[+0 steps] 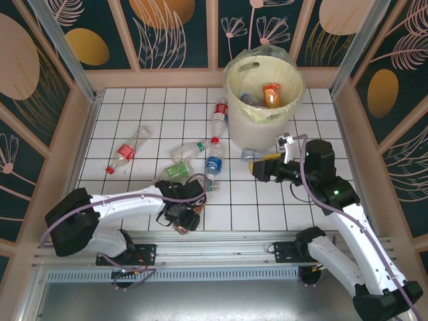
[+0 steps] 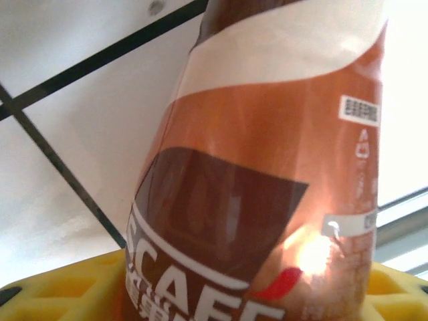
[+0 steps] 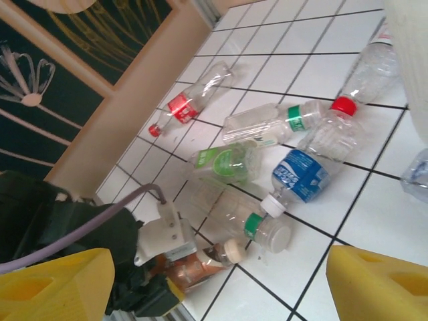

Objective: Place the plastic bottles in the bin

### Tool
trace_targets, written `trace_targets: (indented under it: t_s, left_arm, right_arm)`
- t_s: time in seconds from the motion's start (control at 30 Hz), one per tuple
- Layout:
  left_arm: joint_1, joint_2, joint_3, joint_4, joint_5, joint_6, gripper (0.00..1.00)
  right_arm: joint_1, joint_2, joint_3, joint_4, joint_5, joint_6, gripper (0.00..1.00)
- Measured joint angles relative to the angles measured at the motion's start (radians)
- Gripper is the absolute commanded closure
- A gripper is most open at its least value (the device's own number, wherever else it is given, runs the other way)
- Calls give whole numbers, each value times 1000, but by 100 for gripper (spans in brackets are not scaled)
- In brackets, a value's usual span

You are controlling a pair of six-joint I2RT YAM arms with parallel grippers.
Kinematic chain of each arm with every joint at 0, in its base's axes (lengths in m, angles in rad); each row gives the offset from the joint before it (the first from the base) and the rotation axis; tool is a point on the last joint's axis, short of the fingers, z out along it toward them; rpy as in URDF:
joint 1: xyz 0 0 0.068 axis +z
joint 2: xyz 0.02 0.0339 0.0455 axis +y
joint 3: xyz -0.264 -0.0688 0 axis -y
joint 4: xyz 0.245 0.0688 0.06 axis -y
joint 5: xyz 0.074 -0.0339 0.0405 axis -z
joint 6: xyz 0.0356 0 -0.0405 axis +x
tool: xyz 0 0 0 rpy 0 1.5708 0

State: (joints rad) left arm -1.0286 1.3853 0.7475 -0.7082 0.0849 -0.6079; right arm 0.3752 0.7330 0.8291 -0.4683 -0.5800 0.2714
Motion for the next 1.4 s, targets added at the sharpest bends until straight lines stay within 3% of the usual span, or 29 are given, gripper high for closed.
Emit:
trace_targets:
  t_s: [0.3, 0.57, 0.87, 0.93, 1.23, 1.4]
  left_arm:
    - [0, -236, 42, 225, 111, 2, 44]
    - [0, -153, 110, 467, 143, 20, 44]
    - [0, -54, 149, 712, 183, 10, 43]
    - [0, -48, 153, 751, 195, 3, 43]
    - [0, -26, 153, 840, 226, -15, 39]
    - [0, -12, 153, 847, 225, -19, 33]
  right_arm:
    - [1, -11, -62, 102, 117, 179, 17]
    - [8, 31, -69, 317, 71, 316, 12]
    - [86, 107, -68, 374, 60, 341, 14]
    - [103, 117, -68, 375, 65, 340, 18]
    - [131, 143, -66, 383, 90, 335, 53]
    - [132, 145, -60, 381, 108, 330, 60]
